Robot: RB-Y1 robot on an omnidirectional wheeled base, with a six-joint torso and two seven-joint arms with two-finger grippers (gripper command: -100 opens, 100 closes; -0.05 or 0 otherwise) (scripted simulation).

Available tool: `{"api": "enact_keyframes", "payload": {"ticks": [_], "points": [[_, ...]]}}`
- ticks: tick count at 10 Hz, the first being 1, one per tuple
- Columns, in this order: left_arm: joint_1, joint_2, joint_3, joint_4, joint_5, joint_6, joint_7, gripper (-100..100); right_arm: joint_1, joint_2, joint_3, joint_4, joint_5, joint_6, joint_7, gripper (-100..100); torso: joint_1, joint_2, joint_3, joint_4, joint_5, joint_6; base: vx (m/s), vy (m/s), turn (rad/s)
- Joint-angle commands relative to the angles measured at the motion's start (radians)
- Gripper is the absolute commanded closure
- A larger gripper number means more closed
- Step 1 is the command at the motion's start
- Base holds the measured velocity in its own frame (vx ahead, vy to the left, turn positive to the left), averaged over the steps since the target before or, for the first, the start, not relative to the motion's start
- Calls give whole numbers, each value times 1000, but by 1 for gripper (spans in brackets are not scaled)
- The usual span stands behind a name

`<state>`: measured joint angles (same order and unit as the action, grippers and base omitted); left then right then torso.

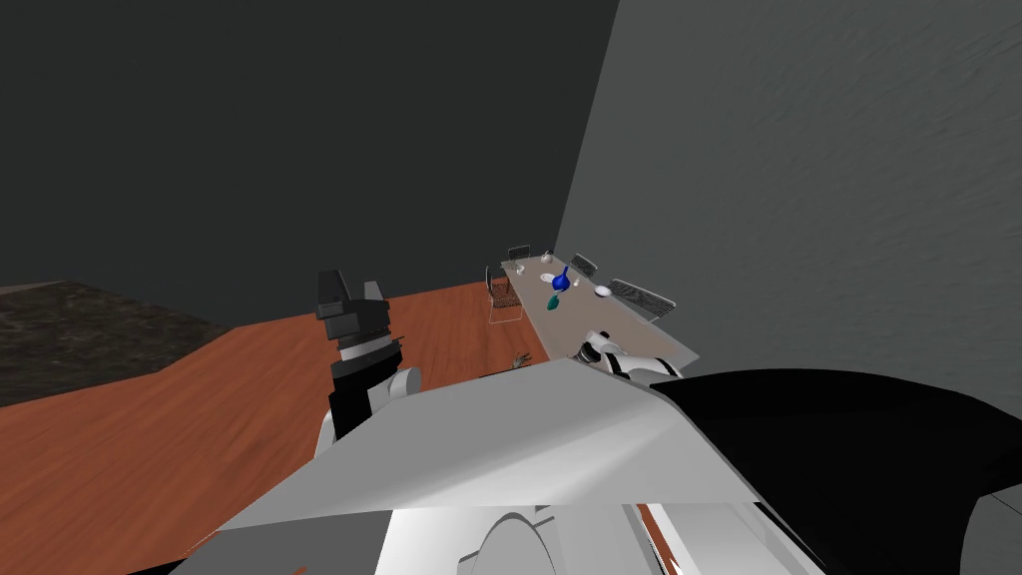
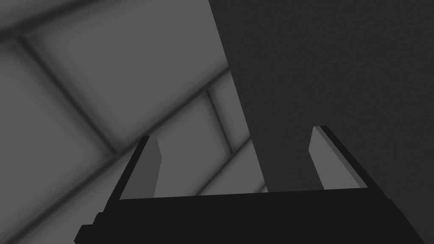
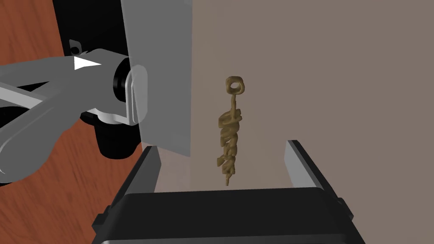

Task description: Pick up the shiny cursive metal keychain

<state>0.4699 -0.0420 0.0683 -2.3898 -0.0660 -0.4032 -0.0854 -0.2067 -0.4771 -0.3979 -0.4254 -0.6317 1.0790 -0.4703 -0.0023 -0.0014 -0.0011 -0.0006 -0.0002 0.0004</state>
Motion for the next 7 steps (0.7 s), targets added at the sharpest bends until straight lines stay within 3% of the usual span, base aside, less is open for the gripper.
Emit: {"api": "enact_keyframes", "payload": {"ticks": [1, 2, 3, 4, 5, 6, 7], "points": [[0, 0, 0, 0, 0, 0, 0, 0, 36, 22, 50, -50, 15, -1, -50, -100, 0, 0, 0, 0, 0, 0, 47, -81, -281], [0, 0, 0, 0, 0, 0, 0, 0, 36, 22, 77, -54, 15, -1, -62, -100, -3, 0, 0, 0, 0, 1, 56, -82, -130], [0, 0, 0, 0, 0, 0, 0, 0, 72, 44, 109, -119, 29, -1, -103, -100, -3, -1, 0, 0, -1, 0, 69, -102, -239], [0, 0, 0, 0, 0, 0, 0, 0, 72, 44, 140, -155, 29, -1, -123, -100, -5, -1, -1, 0, -1, 1, 67, -86, -129], [0, 0, 0, 0, 0, 0, 0, 0, 72, 44, 161, -158, 29, -1, -123, -100, -4, -2, -1, 0, -1, 0, 29, -41, 19], [0, 0, 0, 0, 0, 0, 0, 0, 107, 66, 195, -199, 44, -2, -169, -100, -2, 0, 0, 0, 0, 0, 57, -75, -209], [0, 0, 0, 0, 0, 0, 0, 0, 107, 66, 224, -210, 44, -2, -185, -100, -3, -1, 0, 0, -1, 1, 57, -70, -178]]}}
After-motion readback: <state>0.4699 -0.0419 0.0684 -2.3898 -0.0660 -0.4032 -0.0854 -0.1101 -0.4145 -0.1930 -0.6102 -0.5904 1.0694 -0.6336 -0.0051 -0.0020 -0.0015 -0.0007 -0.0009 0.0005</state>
